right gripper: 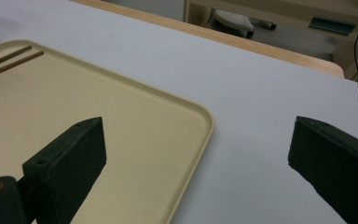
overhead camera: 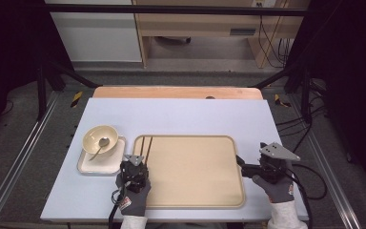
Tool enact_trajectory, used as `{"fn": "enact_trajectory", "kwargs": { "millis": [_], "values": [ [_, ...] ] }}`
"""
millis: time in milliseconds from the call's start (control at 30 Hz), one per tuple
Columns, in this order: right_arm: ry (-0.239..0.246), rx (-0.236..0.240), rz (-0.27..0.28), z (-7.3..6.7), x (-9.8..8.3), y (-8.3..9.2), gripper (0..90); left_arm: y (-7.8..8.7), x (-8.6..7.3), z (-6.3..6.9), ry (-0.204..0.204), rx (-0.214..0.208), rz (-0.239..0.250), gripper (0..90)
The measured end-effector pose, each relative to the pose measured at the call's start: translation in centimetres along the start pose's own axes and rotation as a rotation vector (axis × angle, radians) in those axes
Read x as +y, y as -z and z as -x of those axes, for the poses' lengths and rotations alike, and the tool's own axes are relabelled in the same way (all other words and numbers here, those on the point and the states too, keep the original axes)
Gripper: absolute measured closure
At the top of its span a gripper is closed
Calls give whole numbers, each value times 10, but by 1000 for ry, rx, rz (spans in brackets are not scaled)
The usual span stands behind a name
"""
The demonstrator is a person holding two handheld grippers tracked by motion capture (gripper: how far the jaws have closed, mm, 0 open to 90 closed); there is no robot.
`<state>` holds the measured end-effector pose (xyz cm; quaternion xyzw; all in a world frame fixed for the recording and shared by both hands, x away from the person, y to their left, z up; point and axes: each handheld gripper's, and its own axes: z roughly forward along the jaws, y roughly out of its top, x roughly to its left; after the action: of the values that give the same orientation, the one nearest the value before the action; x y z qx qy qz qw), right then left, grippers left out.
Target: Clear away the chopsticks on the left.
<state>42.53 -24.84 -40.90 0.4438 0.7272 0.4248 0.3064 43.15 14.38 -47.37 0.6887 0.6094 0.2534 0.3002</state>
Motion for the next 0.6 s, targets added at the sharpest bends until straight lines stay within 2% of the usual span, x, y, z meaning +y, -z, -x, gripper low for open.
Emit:
{"fn": "enact_trajectory", "kwargs": {
  "millis": [167,333,533,600],
  "values": [
    [-1,0,1,0,0,0,44,1,-1,-1,3,7,3,845],
    [2,0,0,0,0,0,44,1,-1,-1,-4,0,1,803],
    [0,-2,1,0,0,1,44,7,0,-1,-8,-46,36,754],
    [0,-2,1,0,0,1,43,12,2,-2,-7,-79,54,737]
  ]
}}
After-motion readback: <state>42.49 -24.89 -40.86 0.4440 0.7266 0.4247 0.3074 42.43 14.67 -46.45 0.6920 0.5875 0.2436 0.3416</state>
